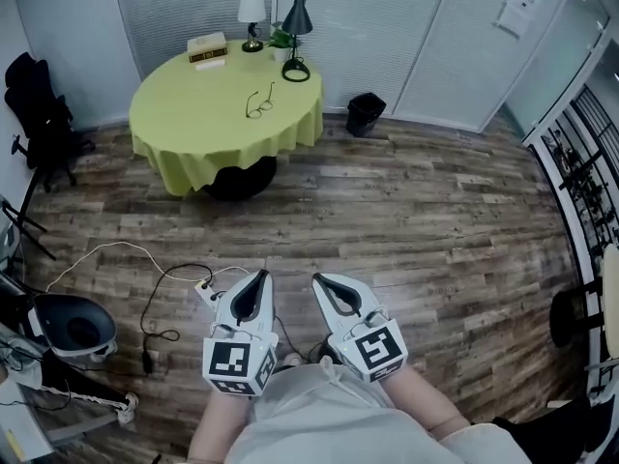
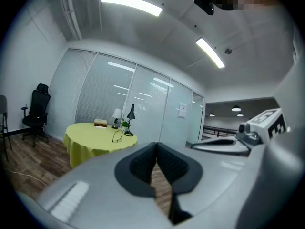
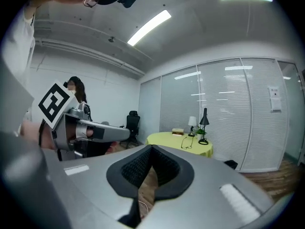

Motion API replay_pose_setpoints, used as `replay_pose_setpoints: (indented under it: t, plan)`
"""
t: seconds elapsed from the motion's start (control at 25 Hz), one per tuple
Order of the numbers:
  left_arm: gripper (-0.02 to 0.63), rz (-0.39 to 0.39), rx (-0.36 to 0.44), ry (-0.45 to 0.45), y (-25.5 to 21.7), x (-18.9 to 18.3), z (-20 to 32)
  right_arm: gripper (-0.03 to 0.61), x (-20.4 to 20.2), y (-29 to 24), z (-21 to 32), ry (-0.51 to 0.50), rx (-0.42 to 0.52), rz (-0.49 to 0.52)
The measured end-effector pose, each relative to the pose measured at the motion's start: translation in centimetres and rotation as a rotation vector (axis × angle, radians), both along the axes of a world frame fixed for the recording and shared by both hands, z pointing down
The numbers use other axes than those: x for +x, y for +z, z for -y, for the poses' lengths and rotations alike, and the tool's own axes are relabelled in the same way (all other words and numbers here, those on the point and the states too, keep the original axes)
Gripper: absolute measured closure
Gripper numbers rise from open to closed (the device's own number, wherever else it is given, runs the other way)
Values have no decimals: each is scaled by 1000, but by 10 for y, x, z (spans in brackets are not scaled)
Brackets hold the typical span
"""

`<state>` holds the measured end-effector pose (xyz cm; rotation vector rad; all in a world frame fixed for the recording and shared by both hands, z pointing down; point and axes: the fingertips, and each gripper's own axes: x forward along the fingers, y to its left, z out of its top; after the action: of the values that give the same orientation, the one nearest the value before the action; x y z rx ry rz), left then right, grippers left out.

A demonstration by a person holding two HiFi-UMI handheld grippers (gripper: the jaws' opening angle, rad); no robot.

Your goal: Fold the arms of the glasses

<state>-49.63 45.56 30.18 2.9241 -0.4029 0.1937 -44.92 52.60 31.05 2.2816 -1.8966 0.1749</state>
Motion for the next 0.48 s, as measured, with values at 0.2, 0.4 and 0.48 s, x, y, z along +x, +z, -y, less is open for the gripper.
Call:
replay_pose_setpoints:
  t: [0.2,0.4,0.48]
  plan:
    - [607,38,-27,-35,19,3,20,580,16,20,15,10,-55,33]
    - [607,58,-39,-88,32,22,50,580,52,34,40,-7,-82,55]
    - [607,67,-48,-122,35,32,66,580,68,38,55,-27,-89,67]
